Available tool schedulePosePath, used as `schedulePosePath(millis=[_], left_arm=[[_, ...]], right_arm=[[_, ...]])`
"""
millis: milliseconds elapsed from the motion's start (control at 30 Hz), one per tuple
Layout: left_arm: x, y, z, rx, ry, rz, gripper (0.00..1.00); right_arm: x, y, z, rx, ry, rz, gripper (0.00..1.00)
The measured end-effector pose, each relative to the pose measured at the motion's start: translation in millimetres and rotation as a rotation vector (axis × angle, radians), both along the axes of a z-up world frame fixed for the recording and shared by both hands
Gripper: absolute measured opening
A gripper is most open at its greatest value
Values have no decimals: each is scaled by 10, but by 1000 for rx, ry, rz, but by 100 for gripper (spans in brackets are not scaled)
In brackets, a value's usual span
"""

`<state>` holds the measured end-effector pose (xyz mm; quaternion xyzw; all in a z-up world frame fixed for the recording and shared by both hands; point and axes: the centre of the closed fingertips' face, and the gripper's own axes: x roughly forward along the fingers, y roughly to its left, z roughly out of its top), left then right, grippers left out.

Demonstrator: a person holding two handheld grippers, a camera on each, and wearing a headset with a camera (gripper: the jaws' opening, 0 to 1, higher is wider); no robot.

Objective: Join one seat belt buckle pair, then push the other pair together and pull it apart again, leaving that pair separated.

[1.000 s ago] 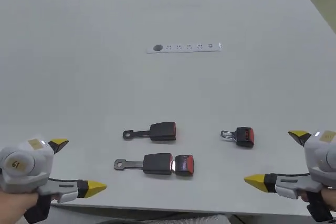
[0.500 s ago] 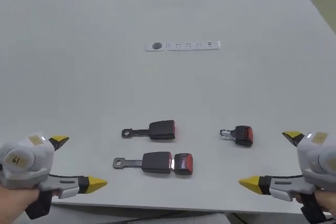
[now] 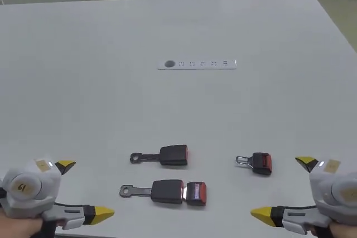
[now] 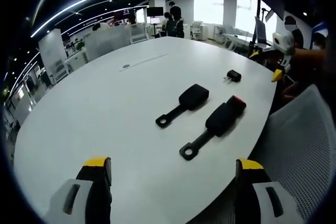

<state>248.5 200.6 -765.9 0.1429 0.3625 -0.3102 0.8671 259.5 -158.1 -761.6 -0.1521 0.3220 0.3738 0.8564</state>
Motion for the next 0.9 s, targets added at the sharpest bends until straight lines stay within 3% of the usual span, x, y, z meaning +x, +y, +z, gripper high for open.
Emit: schedulePosePath(millis=[333,633,900], left_arm=[[-28,-6,-8,15,-2,-7,100],[-85,-30,-2,4,-12,-7,100],[-68,-86,20,-17,-47,-8,100]], right_arm=[[-8,0,-9,-14,-4,9,100],[-80,3,-80,-68,-24,38,100],[-102,-109,-94,-61,-24,3,100]])
